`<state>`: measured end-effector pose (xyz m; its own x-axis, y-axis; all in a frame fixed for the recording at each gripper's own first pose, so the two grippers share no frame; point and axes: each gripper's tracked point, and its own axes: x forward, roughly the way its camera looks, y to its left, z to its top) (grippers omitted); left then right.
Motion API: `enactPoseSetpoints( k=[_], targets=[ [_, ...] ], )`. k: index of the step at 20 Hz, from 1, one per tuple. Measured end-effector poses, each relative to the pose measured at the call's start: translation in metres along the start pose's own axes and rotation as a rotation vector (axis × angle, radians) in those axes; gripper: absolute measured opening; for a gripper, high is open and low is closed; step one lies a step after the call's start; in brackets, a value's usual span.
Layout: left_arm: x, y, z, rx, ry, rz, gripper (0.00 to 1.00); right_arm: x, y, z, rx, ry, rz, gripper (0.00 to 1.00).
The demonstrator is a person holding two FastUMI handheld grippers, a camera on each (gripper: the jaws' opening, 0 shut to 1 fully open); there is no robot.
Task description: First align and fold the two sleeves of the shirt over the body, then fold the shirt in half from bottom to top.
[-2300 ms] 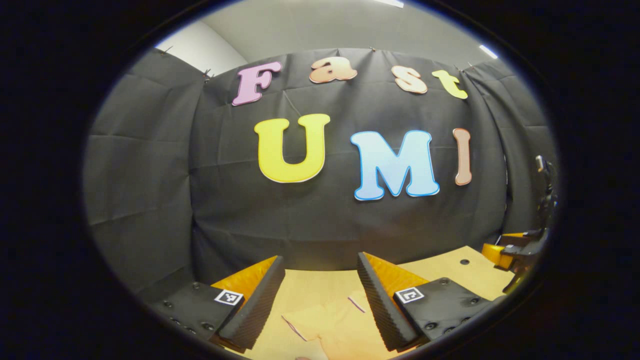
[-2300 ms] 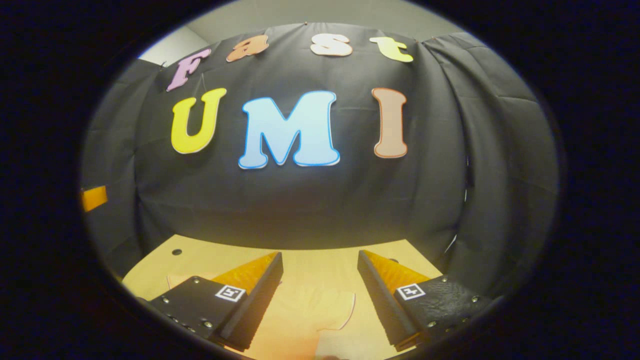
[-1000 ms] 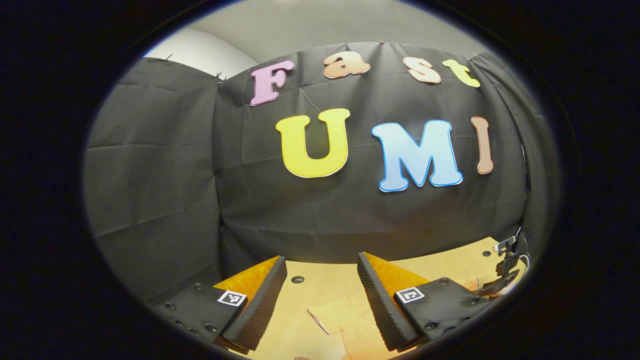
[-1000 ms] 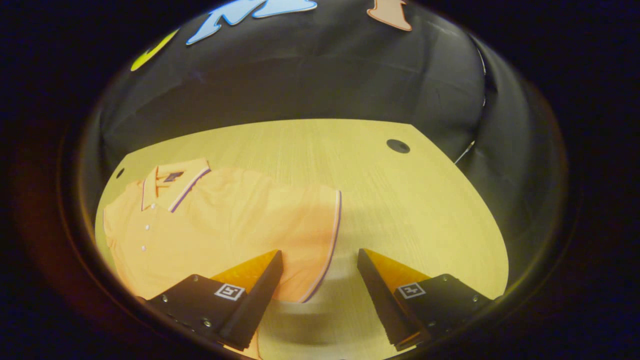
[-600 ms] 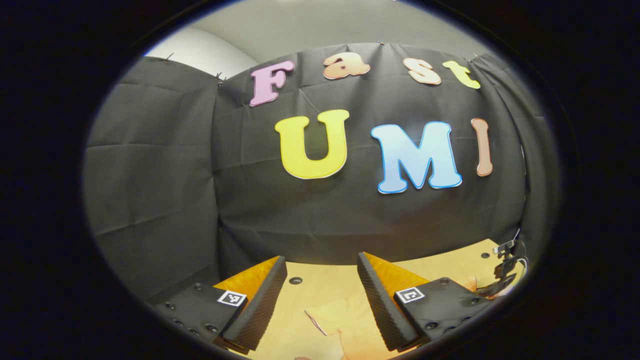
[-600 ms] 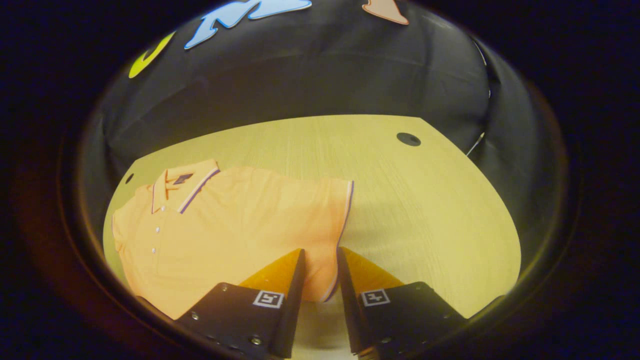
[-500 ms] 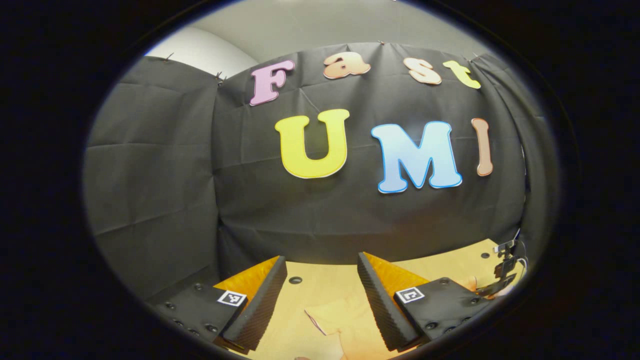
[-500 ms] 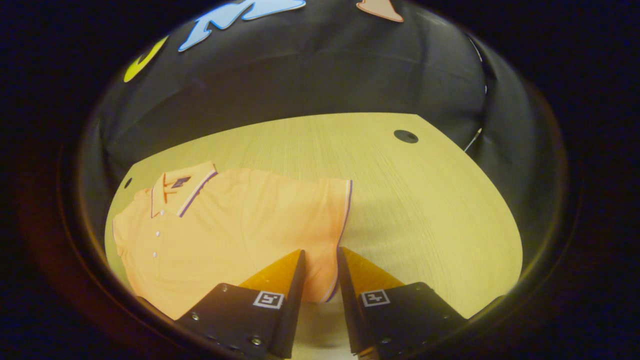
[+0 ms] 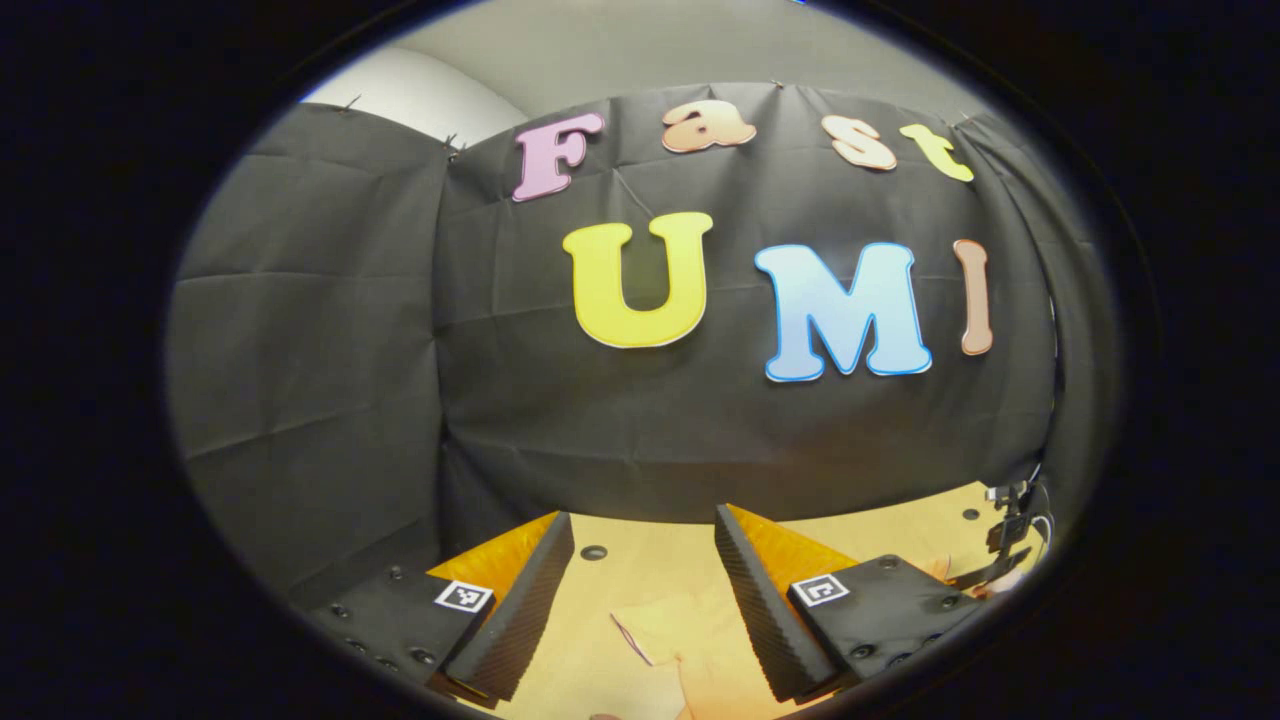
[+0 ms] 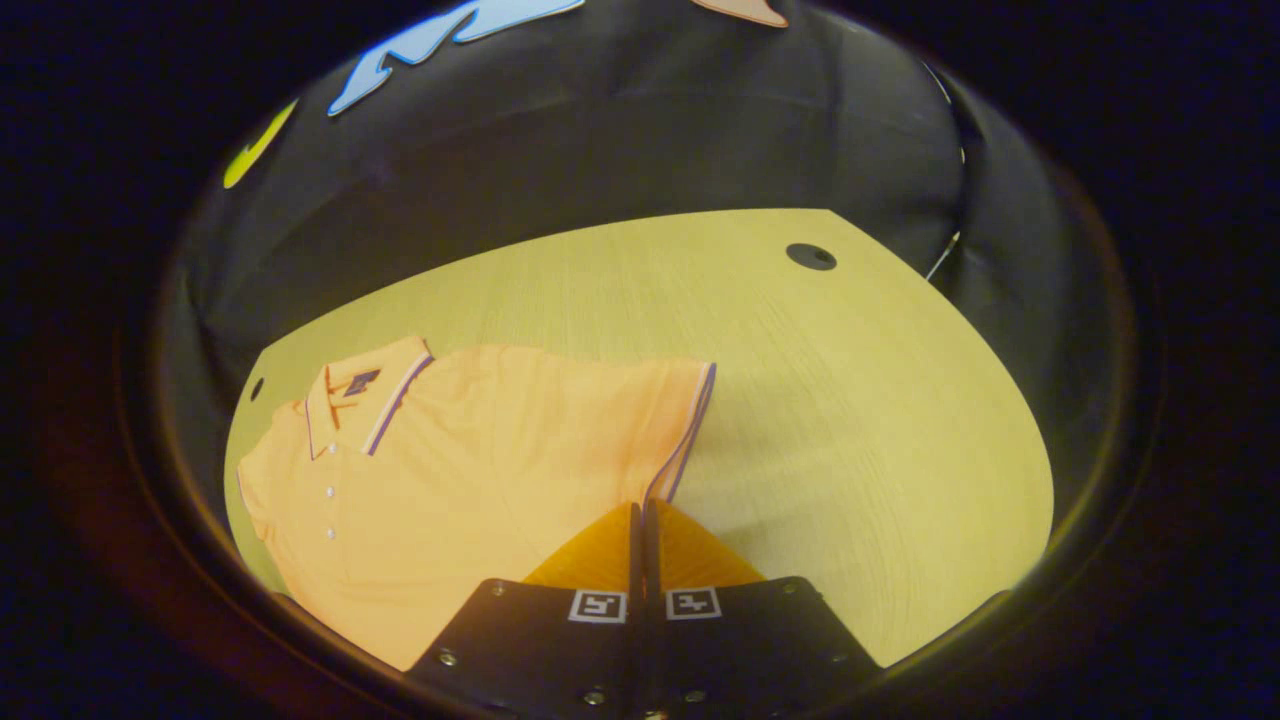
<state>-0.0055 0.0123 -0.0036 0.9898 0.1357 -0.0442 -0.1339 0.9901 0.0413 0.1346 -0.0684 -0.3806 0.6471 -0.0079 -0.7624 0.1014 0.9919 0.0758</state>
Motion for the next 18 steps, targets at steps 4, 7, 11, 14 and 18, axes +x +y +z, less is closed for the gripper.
enactPoseSetpoints(
  k=[4,7,11,14,18],
  targets=[
    [-0.001,0.010,-0.003,-0.015,0.003,0.016,0.94,-0.011,0.026,0.027,-0.036,-0.073,0.017,0.00],
    [-0.002,0.019,-0.006,-0.026,0.004,0.029,0.94,-0.024,0.057,0.048,-0.102,-0.129,0.057,0.00],
    [-0.003,0.032,-0.010,-0.038,0.008,0.046,0.94,-0.044,0.116,0.062,-0.217,-0.188,0.143,0.00],
    [-0.005,0.040,-0.013,-0.042,0.011,0.059,0.94,-0.055,0.163,0.056,-0.295,-0.199,0.212,0.00],
    [-0.010,0.055,-0.016,-0.029,0.018,0.082,0.94,-0.057,0.209,0.039,-0.356,-0.179,0.277,0.00]
  ],
)
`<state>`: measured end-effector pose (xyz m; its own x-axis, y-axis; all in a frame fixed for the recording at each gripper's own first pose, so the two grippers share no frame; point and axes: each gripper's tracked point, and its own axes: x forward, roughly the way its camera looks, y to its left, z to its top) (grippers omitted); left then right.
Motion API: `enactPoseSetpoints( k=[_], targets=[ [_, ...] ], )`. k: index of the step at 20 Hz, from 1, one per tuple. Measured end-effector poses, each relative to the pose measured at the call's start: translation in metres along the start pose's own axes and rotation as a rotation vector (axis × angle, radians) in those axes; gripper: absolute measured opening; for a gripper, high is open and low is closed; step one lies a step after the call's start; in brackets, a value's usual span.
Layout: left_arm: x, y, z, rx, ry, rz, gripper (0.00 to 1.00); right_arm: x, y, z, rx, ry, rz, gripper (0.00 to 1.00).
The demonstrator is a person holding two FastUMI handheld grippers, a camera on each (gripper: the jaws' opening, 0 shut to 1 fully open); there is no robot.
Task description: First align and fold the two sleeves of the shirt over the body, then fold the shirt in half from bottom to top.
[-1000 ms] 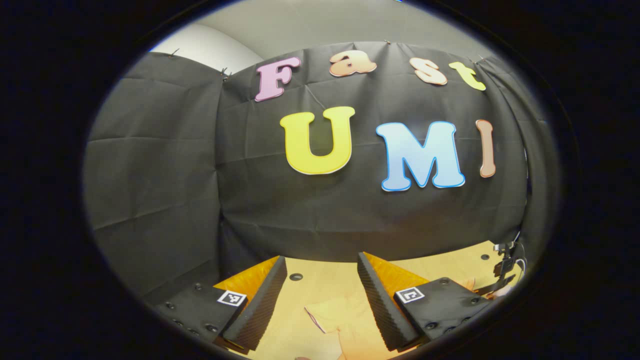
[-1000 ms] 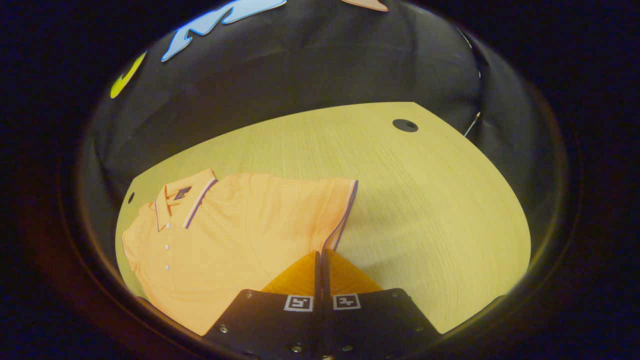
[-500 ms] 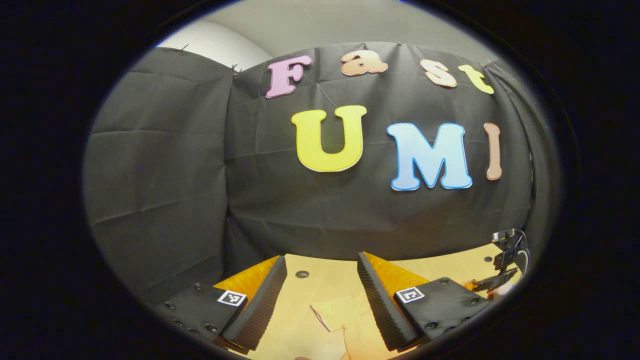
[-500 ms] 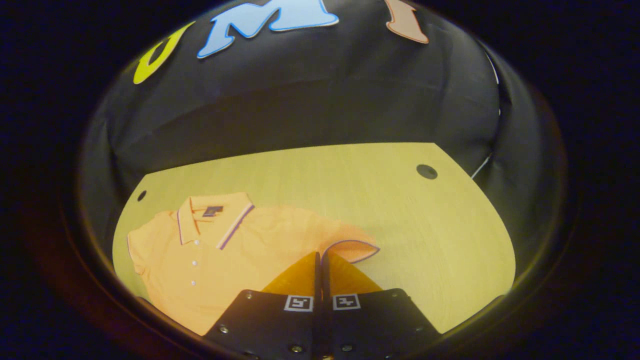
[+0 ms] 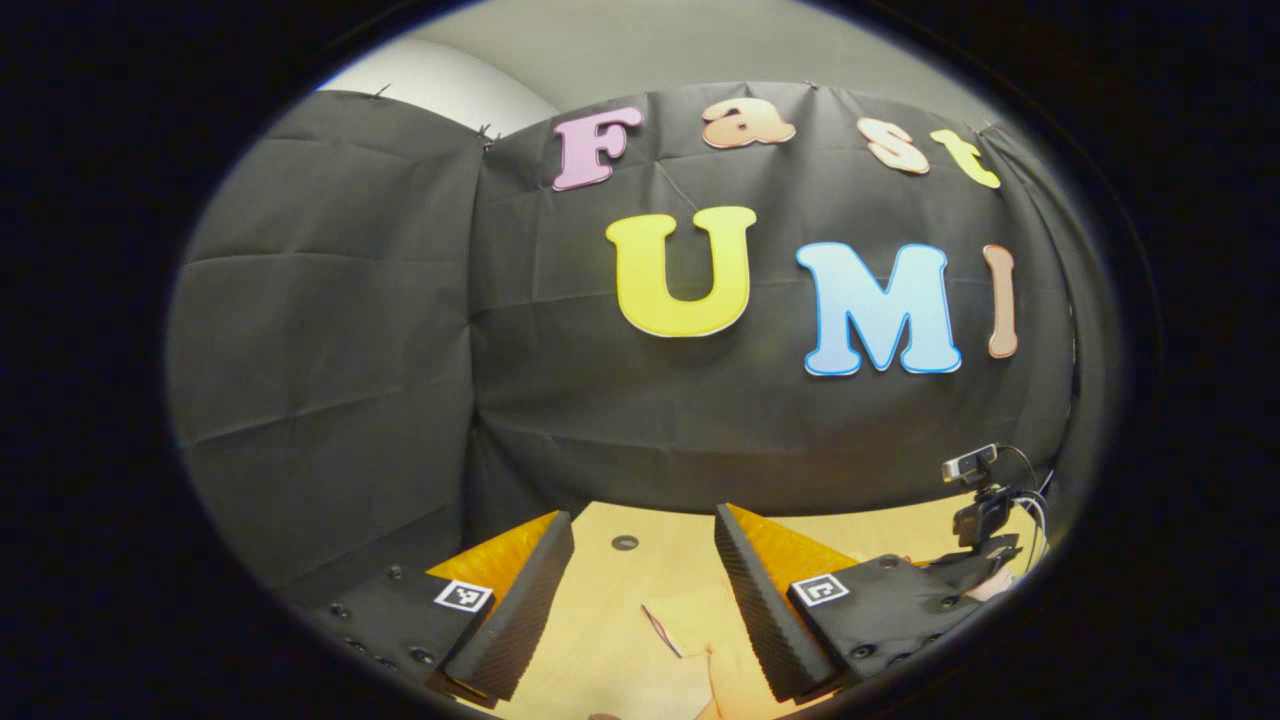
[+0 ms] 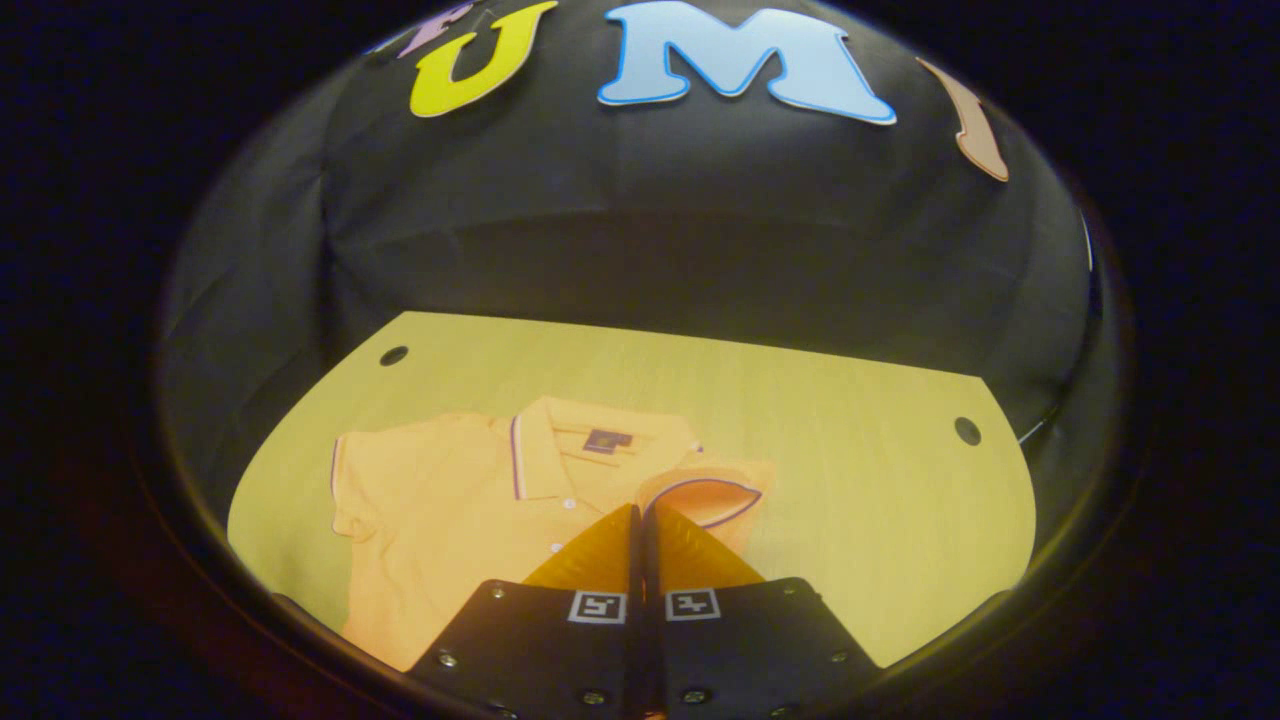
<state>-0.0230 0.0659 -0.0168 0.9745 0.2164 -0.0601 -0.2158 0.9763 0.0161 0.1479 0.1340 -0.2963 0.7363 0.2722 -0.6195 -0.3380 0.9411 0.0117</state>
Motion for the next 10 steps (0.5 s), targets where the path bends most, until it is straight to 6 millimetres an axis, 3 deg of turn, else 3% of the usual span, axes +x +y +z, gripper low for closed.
enactPoseSetpoints(
  k=[5,10],
  targets=[
    [-0.003,0.017,-0.003,0.014,0.009,0.031,0.94,0.012,0.037,-0.021,-0.060,0.061,0.061,0.00],
    [0.000,0.028,-0.008,0.019,0.021,0.045,0.94,0.026,0.051,-0.049,-0.093,0.140,0.071,0.00]
  ],
)
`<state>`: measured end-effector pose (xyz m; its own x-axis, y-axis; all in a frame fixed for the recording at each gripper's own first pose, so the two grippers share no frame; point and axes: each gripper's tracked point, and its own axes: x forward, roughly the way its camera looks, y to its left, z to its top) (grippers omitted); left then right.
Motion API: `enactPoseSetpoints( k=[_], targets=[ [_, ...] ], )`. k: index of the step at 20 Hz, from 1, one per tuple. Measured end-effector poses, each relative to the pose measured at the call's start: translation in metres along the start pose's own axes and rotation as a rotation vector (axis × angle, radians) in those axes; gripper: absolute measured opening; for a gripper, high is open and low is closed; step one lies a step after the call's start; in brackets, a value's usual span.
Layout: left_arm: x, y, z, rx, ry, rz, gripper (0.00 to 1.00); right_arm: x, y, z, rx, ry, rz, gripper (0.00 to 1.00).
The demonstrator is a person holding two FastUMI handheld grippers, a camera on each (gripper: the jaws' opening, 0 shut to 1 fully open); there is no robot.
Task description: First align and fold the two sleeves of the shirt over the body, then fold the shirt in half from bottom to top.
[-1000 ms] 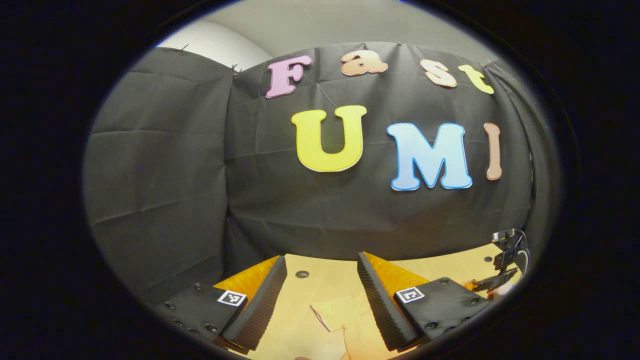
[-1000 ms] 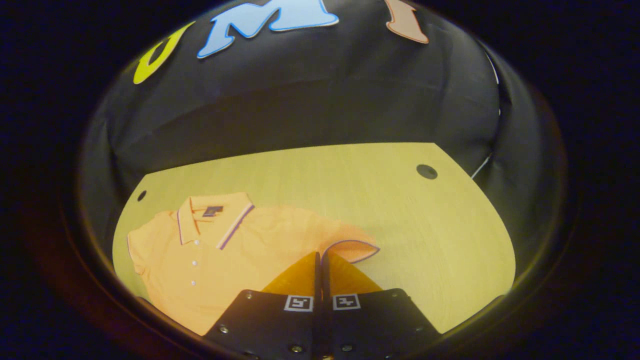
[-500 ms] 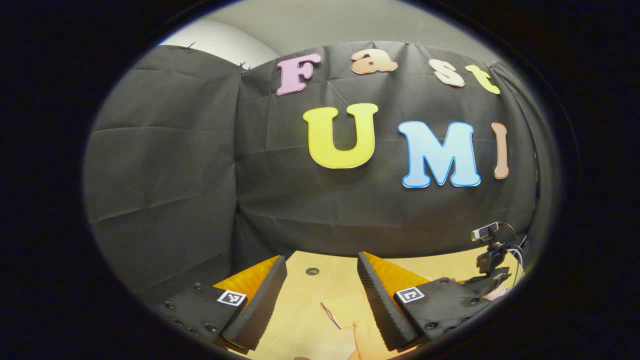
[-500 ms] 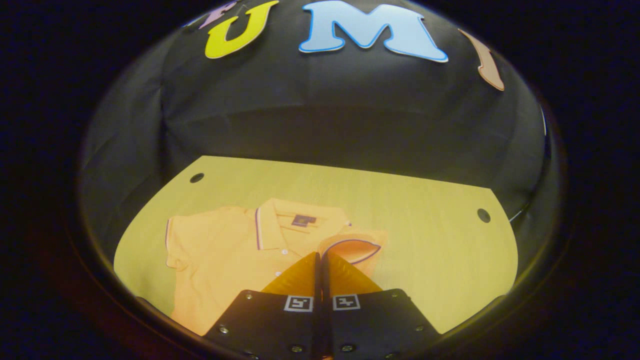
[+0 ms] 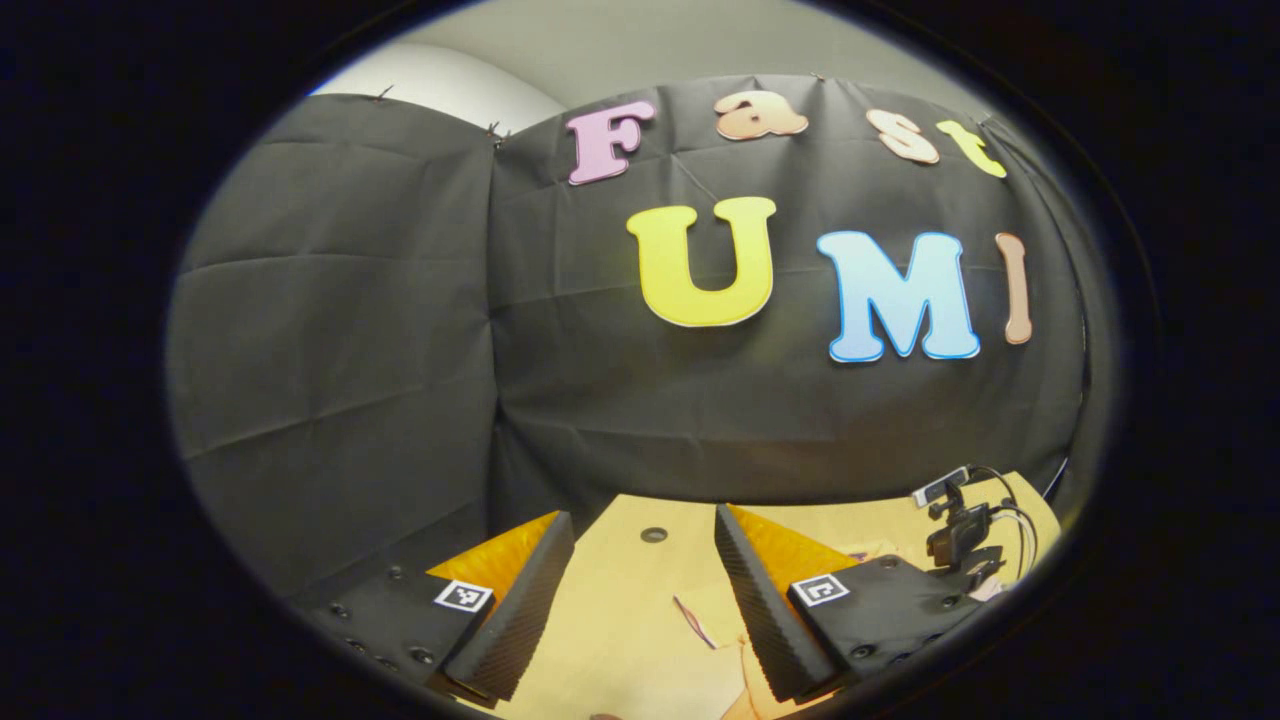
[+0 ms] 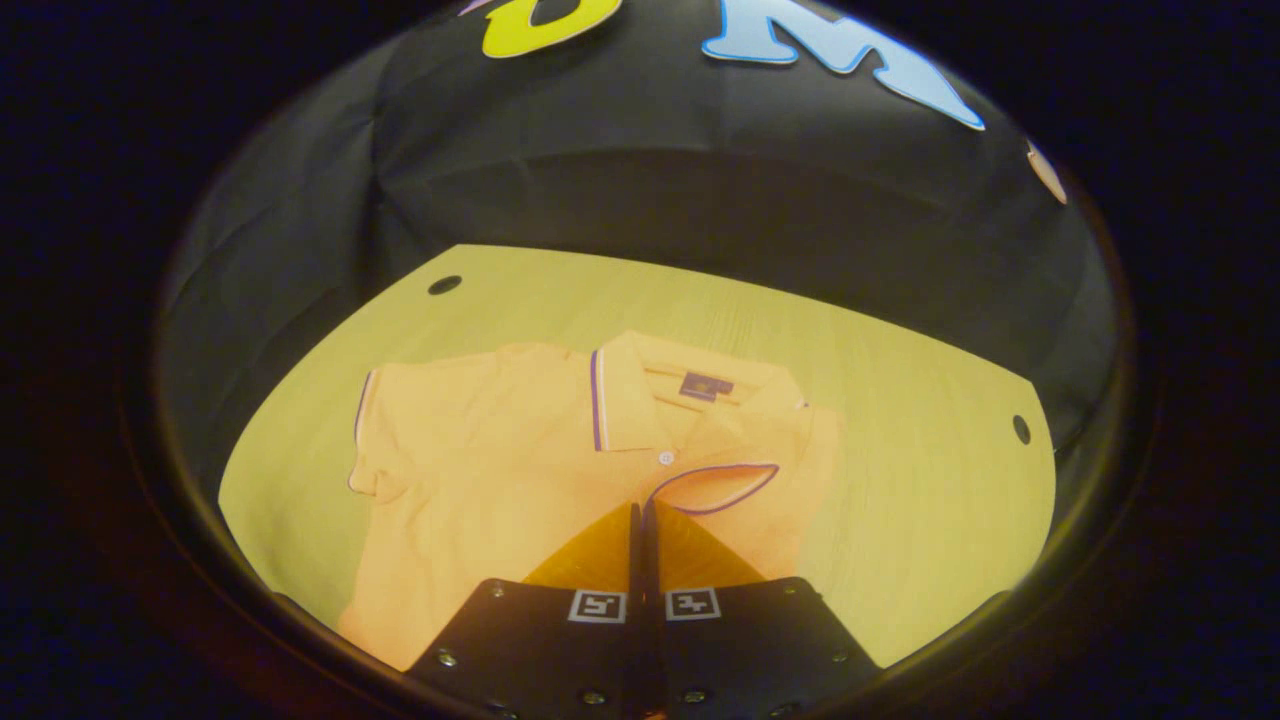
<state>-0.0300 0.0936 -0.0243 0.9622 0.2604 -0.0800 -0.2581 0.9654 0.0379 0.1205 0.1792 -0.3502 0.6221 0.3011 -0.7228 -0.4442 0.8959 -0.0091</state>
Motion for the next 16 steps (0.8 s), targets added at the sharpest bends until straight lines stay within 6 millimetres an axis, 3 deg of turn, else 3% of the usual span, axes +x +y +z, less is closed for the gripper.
enactPoseSetpoints(
  k=[5,7,8,13,16],
  targets=[
    [0.006,-0.001,-0.006,-0.008,0.010,-0.015,0.94,0.004,0.004,-0.010,0.023,0.042,0.009,0.06],
    [0.008,-0.002,-0.009,-0.012,0.015,-0.021,0.94,0.001,0.000,-0.011,0.022,0.045,-0.007,0.17],
    [0.010,-0.002,-0.011,-0.013,0.015,-0.026,0.94,-0.001,-0.002,-0.011,0.022,0.042,-0.013,0.17],
    [0.025,-0.013,-0.021,-0.025,0.030,-0.055,0.94,-0.024,-0.009,-0.010,0.026,0.017,-0.038,0.20],
    [0.038,-0.024,-0.037,-0.035,0.050,-0.075,0.94,-0.043,-0.014,-0.002,0.012,-0.029,-0.052,0.20]
  ],
)
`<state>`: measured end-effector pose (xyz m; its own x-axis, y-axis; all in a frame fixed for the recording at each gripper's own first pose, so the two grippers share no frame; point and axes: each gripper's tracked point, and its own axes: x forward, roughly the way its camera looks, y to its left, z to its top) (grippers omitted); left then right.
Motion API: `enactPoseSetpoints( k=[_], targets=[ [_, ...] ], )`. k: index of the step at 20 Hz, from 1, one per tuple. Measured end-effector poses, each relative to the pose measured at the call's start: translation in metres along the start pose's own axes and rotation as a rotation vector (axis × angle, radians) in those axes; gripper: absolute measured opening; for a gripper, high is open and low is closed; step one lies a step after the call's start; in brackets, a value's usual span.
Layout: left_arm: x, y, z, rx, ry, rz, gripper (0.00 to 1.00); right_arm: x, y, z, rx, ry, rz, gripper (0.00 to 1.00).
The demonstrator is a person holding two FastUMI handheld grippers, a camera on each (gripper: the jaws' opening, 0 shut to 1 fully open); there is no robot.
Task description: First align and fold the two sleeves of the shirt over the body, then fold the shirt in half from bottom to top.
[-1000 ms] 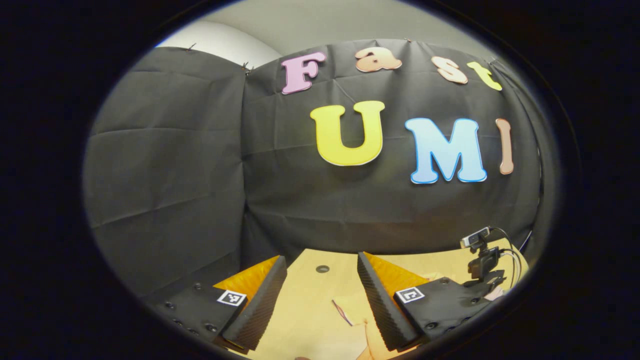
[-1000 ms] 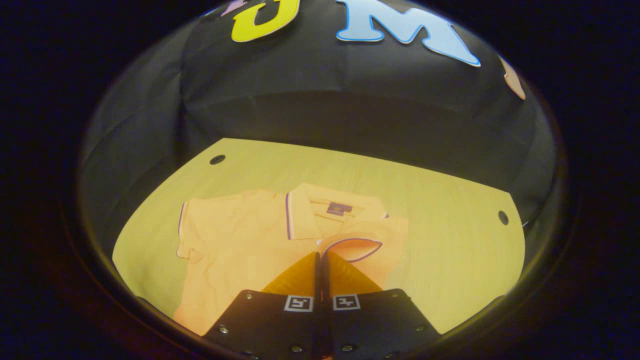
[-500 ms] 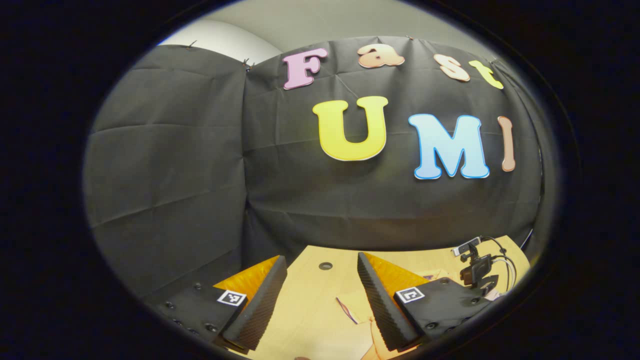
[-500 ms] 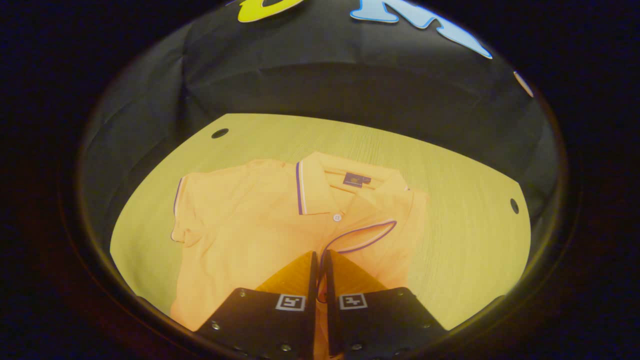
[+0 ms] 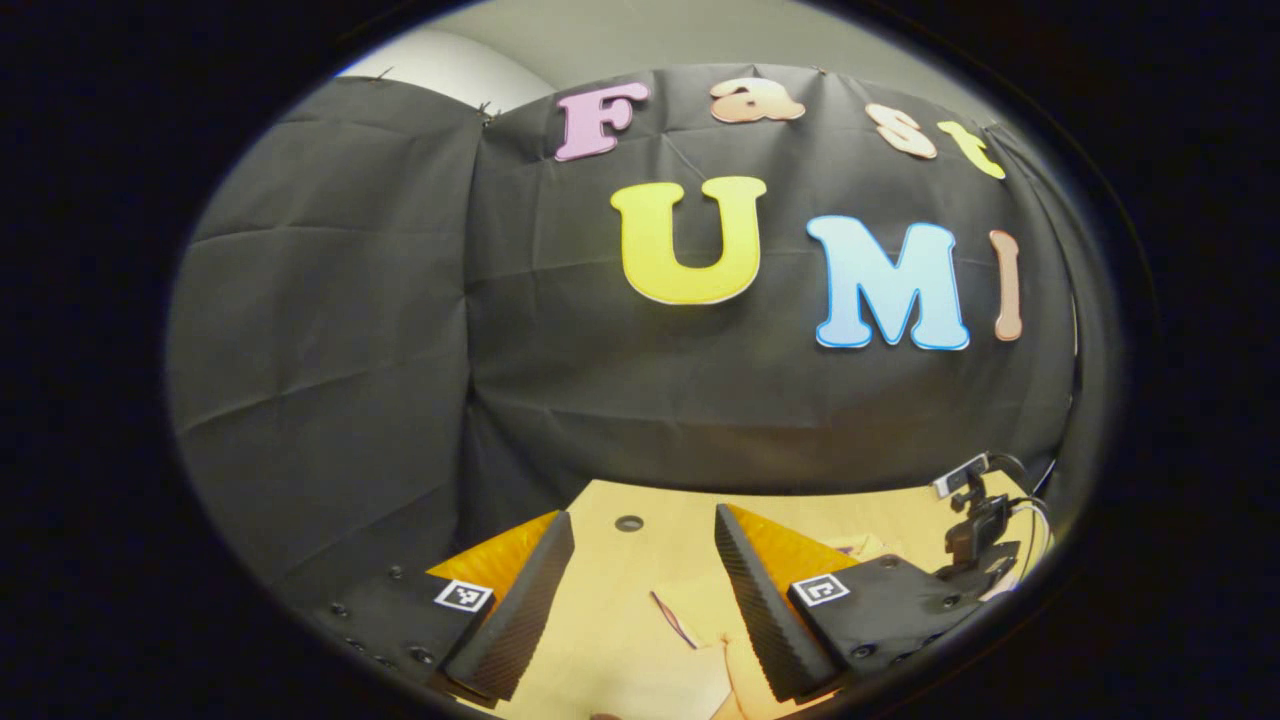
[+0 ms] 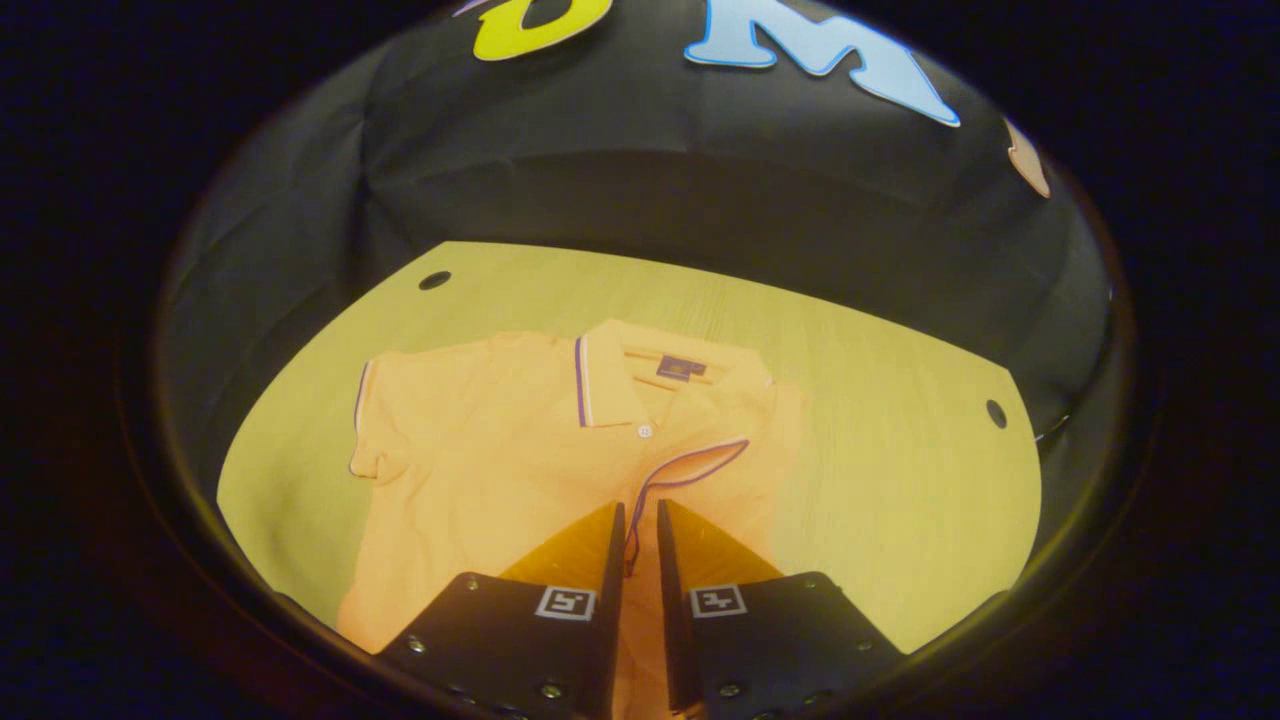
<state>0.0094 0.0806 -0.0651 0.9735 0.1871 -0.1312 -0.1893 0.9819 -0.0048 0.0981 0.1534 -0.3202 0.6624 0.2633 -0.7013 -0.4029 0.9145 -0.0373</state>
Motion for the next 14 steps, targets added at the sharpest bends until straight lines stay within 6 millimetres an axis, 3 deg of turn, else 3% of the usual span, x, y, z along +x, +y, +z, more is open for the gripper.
enactPoseSetpoints(
  k=[5,14],
  targets=[
    [0.032,-0.016,-0.036,0.006,0.043,-0.040,0.94,-0.038,-0.009,0.021,0.005,-0.085,-0.007,0.20],
    [0.102,-0.046,-0.153,0.012,0.233,-0.101,0.94,-0.102,-0.043,0.042,0.123,-0.174,-0.047,0.20]
  ],
)
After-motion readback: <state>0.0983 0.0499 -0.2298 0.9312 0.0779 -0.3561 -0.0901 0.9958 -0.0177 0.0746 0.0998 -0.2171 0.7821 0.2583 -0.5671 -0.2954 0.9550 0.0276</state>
